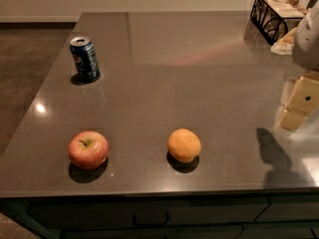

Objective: Pick orange

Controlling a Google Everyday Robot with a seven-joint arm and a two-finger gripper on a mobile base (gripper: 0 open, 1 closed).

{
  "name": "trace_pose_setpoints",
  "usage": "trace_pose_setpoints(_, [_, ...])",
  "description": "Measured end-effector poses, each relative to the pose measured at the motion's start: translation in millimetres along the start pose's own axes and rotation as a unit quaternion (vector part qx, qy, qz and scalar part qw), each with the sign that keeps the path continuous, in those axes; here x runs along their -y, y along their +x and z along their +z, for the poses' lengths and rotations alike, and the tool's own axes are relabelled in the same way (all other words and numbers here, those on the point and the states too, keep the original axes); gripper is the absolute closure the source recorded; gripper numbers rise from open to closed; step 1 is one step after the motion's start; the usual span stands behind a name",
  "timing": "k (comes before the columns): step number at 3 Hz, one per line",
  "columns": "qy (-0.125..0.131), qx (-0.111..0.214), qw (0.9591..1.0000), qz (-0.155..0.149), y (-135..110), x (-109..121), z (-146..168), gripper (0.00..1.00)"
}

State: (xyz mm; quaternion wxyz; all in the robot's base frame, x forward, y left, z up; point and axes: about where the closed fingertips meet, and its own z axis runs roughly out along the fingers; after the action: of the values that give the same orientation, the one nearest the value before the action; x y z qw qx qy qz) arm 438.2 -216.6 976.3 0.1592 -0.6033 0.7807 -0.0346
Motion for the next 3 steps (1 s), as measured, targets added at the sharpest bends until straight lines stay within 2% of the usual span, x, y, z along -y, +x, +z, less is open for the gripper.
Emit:
trace_pose_setpoints(1, [0.001,0.001,1.0,0.0,-1,0,0,0.0])
trace_pose_setpoints(2, [-0.009,0.017,0.9997,-0.018,-19,-15,8,0.0])
trace_pose_setpoints(3, [-0.024,0.046,0.9978,-0.042,-48,-34,17,0.0])
